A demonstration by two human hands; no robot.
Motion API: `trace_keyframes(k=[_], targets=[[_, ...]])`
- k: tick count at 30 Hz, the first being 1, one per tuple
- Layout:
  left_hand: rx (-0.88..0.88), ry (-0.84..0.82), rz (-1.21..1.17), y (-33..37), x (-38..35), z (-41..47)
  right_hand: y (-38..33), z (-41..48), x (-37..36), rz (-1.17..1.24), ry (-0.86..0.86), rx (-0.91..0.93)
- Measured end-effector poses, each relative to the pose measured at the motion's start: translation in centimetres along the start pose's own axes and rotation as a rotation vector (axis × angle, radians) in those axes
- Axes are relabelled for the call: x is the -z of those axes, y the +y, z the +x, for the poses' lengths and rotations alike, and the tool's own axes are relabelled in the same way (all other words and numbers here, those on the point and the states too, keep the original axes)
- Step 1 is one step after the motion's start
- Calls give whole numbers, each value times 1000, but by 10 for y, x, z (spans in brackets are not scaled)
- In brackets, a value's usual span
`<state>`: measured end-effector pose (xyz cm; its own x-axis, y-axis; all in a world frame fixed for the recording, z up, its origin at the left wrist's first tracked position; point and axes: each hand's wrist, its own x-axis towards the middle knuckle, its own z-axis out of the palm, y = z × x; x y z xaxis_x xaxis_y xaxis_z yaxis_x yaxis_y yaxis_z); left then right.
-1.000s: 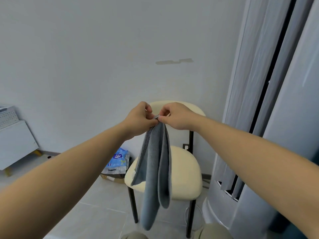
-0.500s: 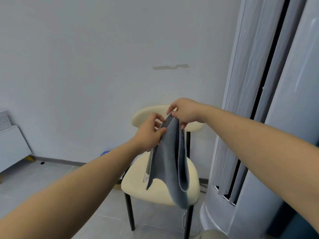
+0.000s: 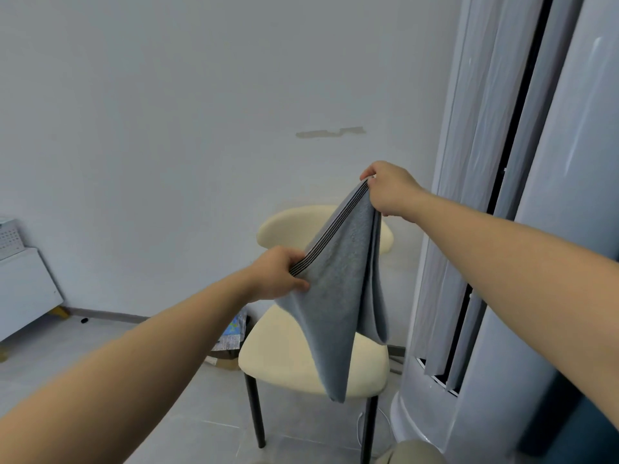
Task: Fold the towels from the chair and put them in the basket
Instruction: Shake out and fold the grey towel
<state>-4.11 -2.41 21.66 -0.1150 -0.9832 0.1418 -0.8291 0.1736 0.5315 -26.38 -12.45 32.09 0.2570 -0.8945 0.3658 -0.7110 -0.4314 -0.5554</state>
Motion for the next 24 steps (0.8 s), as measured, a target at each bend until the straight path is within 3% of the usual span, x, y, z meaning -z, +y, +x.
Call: trace_keyframes(k=[6,11,15,19,24], targets=[[45,32,271,-23,32,-14,24,6,7,-21,113,-111],[81,162,251,-31,65,-18,40,10,11,97,112,-277],[81,268,182,-32,80,-20,41,5,12,326,99,-368],[65,266,96,-32,88,-23,48,2,12,372,70,-357],[-15,361,229,-26,95,-32,58,-1,14,309,41,-293]])
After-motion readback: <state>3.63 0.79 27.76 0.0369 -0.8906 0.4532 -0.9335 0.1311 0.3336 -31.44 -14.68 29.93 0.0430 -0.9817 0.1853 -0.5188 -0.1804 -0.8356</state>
